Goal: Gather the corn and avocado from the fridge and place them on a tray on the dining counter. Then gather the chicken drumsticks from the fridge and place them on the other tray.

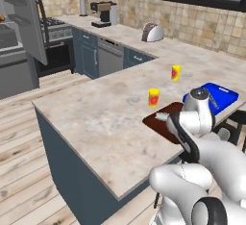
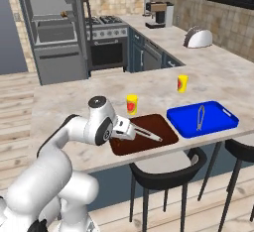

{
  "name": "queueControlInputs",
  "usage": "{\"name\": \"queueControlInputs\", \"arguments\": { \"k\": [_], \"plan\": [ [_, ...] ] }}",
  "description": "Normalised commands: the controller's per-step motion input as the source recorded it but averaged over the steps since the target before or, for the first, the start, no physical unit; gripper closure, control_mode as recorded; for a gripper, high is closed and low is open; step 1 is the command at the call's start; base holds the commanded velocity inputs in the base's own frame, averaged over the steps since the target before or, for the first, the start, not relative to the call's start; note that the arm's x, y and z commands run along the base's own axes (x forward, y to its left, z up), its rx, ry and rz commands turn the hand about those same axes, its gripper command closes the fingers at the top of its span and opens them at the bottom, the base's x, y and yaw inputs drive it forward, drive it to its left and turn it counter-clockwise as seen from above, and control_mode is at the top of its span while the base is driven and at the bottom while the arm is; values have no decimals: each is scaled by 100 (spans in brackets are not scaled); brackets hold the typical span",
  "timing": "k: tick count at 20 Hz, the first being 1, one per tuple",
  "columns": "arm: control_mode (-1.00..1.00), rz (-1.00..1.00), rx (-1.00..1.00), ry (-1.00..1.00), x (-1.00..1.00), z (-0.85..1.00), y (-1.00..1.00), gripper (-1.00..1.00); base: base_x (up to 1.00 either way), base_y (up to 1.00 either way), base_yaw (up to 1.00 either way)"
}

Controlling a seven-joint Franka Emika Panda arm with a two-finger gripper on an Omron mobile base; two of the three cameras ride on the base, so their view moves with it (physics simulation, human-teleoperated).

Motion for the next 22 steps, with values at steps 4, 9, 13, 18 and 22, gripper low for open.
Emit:
{"name": "queueControlInputs", "arguments": {
  "k": [4, 9, 13, 18, 22],
  "plan": [
    [-100, 0, 0, 0, 26, -31, 0, 100, 0, 0, 0],
    [-100, 0, 2, 0, 21, -11, -6, 100, 0, 0, 0],
    [-100, 0, 2, 0, 20, -5, -7, 100, 0, 0, 0],
    [-100, 0, 2, 0, 19, -8, -5, 100, 0, 0, 0],
    [-100, 0, 1, 0, 19, -14, -1, 100, 0, 0, 0]
  ]
}}
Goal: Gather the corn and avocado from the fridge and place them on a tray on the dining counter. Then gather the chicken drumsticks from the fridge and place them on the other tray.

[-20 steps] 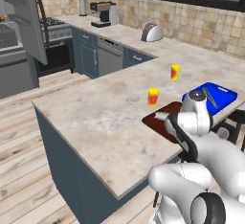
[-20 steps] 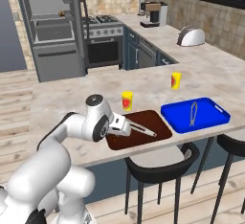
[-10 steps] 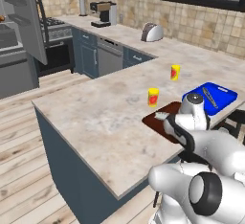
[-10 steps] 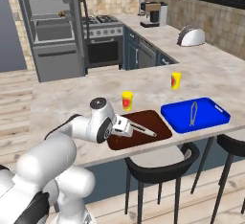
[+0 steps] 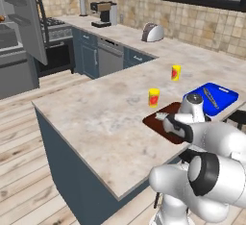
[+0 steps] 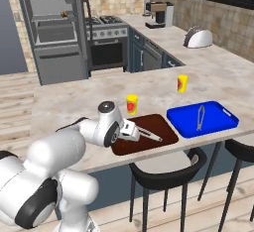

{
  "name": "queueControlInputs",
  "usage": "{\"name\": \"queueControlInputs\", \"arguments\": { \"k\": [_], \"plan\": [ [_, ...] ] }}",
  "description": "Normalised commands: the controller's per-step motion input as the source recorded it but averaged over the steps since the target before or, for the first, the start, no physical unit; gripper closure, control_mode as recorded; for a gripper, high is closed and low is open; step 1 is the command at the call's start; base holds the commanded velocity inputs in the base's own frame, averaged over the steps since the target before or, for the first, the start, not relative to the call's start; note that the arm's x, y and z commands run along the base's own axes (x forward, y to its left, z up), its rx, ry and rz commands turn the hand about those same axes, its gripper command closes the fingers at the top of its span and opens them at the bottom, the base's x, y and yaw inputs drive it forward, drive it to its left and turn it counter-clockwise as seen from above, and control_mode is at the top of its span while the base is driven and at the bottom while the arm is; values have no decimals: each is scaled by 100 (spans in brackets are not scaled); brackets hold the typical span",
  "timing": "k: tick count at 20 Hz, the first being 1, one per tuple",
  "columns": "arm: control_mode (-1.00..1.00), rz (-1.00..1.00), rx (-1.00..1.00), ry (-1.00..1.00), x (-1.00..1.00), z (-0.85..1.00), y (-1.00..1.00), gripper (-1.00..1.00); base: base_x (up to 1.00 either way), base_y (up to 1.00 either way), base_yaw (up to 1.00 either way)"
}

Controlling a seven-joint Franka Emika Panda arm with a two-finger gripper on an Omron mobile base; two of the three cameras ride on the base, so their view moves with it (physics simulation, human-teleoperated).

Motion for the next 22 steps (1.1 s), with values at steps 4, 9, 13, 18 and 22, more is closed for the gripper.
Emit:
{"name": "queueControlInputs", "arguments": {
  "k": [4, 9, 13, 18, 22],
  "plan": [
    [-100, 0, 1, 0, 16, -16, 0, 100, 0, 0, 0],
    [-100, 0, 1, 0, 13, -18, 0, 100, 0, 0, 0],
    [-100, 0, 1, 0, 12, -16, 0, 100, 0, 0, 0],
    [-100, 0, 1, 0, 13, -14, 0, 100, 0, 0, 0],
    [-100, 0, 0, 1, 14, -14, 0, 100, 0, 0, 0]
  ]
}}
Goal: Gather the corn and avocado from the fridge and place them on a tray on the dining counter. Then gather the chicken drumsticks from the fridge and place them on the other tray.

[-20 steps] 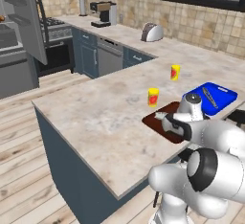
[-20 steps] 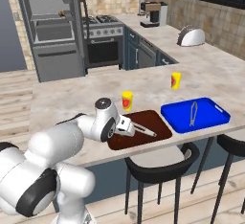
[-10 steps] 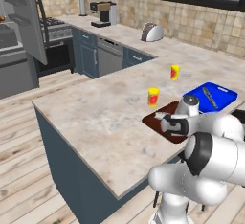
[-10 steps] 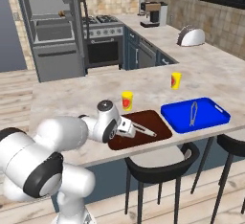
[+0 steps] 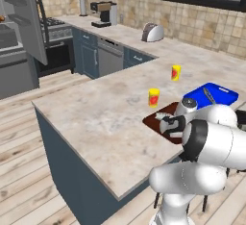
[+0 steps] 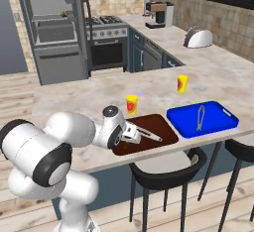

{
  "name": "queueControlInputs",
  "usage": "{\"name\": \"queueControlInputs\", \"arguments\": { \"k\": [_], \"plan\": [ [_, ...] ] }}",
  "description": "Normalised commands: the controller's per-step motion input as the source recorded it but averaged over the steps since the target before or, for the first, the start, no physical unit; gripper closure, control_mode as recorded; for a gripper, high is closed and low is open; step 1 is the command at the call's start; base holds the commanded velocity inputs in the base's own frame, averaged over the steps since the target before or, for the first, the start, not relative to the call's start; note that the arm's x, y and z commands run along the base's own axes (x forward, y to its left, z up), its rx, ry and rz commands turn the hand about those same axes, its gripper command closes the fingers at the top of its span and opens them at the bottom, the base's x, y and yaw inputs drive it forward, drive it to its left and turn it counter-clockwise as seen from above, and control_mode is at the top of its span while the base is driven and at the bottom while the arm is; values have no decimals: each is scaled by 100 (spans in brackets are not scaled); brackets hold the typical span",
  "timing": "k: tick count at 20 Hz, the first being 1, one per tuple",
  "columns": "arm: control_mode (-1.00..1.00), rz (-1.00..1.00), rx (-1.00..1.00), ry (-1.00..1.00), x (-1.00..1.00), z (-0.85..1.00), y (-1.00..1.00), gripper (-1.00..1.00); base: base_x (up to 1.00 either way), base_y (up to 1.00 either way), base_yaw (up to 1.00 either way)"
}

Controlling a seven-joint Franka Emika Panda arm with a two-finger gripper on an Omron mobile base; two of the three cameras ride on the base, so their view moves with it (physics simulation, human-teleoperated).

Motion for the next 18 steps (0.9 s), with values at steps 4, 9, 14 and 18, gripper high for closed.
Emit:
{"name": "queueControlInputs", "arguments": {
  "k": [4, 9, 14, 18],
  "plan": [
    [-100, 0, 1, 1, 14, -14, 0, 100, 0, 0, 0],
    [-100, 0, 1, 0, 12, -13, 0, 100, 0, 0, 0],
    [-100, 0, 1, 0, 10, -12, 0, -100, 0, 0, 0],
    [-100, 0, 2, 0, 4, -10, -2, -100, 0, 0, 0]
  ]
}}
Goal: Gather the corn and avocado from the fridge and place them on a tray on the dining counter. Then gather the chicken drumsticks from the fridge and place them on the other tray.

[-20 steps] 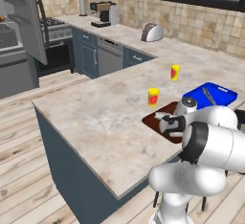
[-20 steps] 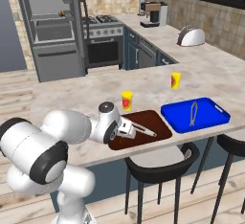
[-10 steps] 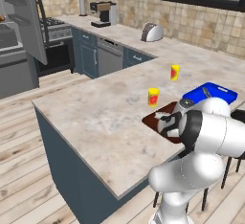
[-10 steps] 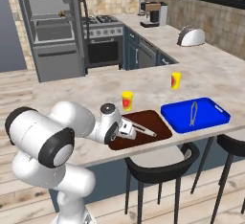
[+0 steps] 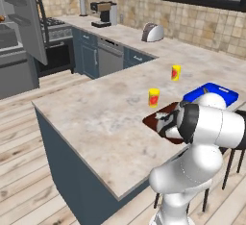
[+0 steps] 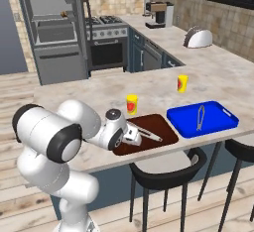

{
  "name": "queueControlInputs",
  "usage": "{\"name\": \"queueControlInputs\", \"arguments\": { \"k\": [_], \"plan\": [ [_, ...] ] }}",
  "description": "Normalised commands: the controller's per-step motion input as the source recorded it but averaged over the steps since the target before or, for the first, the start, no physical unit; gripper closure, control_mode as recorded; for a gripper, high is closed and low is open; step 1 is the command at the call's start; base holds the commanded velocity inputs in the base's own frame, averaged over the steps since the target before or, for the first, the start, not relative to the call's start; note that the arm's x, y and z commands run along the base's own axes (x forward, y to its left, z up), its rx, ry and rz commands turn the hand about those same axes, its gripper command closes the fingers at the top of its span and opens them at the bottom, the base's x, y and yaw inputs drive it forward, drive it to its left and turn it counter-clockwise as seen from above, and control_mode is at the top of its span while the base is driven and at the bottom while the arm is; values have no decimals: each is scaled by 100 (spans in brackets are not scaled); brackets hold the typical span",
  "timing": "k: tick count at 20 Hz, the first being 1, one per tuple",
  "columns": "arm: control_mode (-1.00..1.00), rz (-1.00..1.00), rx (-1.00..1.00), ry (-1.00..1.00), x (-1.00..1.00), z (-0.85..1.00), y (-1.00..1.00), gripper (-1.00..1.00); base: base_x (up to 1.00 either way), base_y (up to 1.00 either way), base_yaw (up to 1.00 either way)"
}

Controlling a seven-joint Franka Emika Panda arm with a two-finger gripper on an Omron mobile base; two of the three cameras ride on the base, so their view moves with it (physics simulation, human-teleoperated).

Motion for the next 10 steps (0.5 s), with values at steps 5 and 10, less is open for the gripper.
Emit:
{"name": "queueControlInputs", "arguments": {
  "k": [5, 10],
  "plan": [
    [-100, 0, 2, 0, 0, -1, -3, -100, 0, 0, 0],
    [-100, 0, 2, 0, -4, 16, 0, -100, 0, 0, 0]
  ]
}}
